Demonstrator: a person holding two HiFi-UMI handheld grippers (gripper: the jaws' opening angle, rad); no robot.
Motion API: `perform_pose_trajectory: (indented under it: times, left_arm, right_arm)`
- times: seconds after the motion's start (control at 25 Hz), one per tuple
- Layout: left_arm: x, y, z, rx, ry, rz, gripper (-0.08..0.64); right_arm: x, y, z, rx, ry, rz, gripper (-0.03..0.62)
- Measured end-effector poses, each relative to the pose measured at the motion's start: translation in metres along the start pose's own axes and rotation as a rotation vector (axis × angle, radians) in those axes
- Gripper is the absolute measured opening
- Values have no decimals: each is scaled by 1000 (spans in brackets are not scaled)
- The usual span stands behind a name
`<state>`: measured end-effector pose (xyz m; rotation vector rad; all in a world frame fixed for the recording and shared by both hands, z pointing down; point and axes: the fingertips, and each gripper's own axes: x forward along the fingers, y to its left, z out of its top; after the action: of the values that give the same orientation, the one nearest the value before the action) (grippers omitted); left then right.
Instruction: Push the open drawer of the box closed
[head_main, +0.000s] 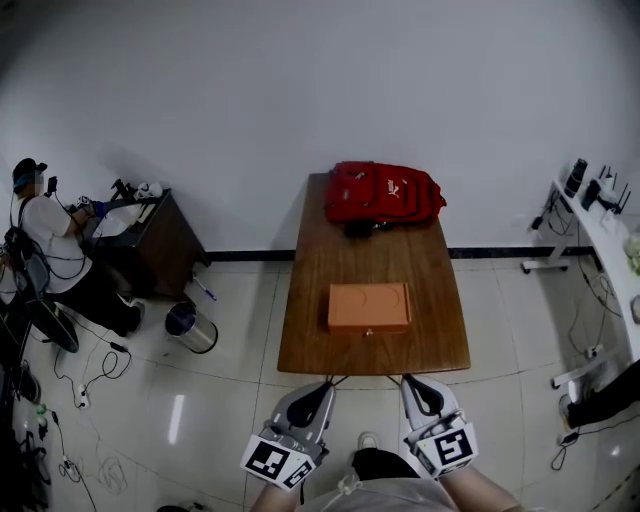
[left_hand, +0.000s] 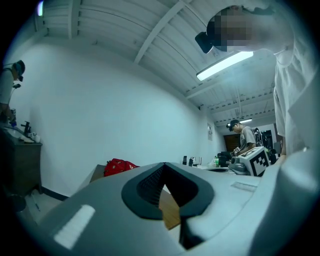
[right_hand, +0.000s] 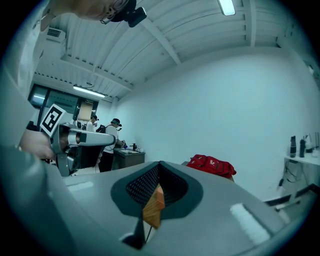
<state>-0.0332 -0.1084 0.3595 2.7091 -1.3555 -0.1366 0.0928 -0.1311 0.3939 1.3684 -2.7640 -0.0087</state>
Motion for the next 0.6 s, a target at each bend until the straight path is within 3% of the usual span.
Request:
perform_pose_trajectory:
  times: [0.4,0.6]
  left_arm:
    - [-174,-68,-14,10,29,-27,5]
    - [-235,-109,-19,1,40,-52,5]
  right_arm:
    - [-117,165,-1,-56,28,16,6]
    - [-173,220,-4,-20,48,5,6]
